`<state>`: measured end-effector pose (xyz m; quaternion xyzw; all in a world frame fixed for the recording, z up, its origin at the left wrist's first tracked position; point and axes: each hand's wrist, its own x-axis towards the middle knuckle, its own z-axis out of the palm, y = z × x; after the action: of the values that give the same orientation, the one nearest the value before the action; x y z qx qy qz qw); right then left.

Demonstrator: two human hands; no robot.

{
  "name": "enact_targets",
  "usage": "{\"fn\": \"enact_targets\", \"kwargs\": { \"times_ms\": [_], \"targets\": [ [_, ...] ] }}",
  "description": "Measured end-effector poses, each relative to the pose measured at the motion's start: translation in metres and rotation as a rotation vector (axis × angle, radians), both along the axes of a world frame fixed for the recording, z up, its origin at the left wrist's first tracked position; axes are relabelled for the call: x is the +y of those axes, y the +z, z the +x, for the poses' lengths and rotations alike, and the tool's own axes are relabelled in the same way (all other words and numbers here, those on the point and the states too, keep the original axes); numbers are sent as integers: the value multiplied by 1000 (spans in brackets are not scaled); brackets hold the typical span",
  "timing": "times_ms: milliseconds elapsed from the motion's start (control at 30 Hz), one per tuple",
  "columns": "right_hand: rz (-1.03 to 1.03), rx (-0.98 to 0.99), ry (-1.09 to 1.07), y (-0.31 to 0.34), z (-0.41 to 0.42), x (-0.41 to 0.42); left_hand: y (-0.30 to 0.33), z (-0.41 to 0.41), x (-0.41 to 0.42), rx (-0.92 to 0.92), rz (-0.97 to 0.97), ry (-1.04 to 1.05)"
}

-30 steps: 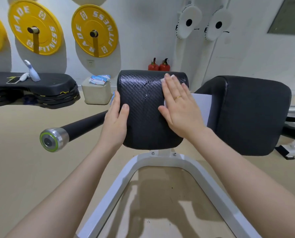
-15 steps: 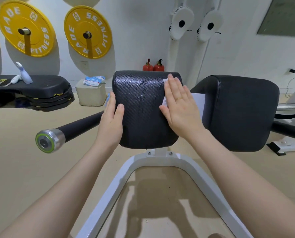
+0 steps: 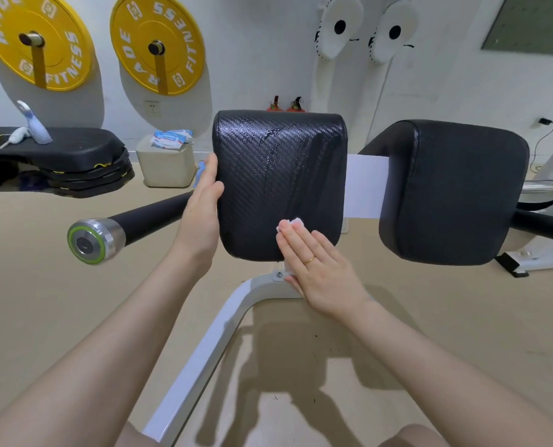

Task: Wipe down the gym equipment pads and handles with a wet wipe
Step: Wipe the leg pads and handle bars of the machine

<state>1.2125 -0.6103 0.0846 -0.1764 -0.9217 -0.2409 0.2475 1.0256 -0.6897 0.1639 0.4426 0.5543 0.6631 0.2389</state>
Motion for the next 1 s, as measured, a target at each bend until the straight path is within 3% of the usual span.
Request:
{"fn": "enact_targets", "kwargs": {
  "times_ms": [200,400,533,700,767,1000],
  "targets": [
    [44,206,99,53,-3,16,-5,0,2,60,5,3],
    [-15,357,27,94,-26,39,-3,4,-1,29,12,-4],
    [-39,352,50,79,-32,35,-4,3,1,43,8,1],
    [-5,148,211,21,-9,5,-4,0,2,-51,41,-30],
    [29,115,244,9,-4,1,-10,-3,2,-7,29,-35],
    [140,258,317,21,-6,0,-19,-5,0,66,17,-69]
  ]
}}
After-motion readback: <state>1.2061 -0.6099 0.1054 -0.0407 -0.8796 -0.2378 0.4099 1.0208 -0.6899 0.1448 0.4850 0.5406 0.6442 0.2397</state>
